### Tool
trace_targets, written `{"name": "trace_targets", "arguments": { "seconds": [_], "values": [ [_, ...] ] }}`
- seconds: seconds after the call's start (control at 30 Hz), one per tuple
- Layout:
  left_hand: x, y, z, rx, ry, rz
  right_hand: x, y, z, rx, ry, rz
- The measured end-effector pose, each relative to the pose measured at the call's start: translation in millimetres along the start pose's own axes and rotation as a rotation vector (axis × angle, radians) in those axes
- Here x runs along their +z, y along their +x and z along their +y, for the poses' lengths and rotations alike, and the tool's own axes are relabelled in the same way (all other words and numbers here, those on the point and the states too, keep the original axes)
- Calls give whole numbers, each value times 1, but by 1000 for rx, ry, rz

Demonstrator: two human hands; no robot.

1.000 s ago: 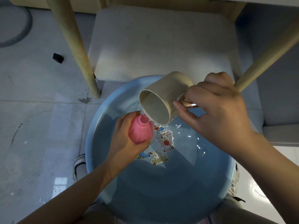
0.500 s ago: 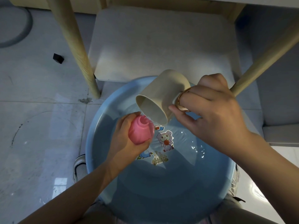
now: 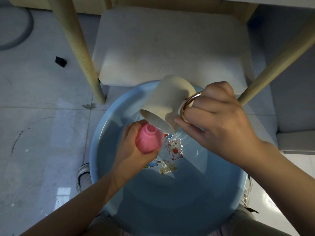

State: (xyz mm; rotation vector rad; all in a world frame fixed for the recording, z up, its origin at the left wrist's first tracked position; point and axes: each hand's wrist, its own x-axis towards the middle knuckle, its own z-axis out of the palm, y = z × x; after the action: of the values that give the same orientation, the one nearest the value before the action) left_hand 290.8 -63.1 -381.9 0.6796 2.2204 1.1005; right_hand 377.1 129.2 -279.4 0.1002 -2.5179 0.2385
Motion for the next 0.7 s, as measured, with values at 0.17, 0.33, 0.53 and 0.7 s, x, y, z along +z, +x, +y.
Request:
{"name": "trace_targets", "arguments": {
  "seconds": [0.17, 0.33, 0.53, 0.7],
  "values": [
    [0, -1, 2, -11, 22, 14, 2, 2, -1, 12, 10, 6],
    [1, 1, 1, -68, 5, 7, 4, -3, 2, 190, 22, -1],
    [3, 1, -1, -65, 0, 31, 20, -17, 10, 413, -15, -3],
    [3, 3, -3, -93, -90, 9, 45, -42, 22, 465, -158, -182]
  ]
}}
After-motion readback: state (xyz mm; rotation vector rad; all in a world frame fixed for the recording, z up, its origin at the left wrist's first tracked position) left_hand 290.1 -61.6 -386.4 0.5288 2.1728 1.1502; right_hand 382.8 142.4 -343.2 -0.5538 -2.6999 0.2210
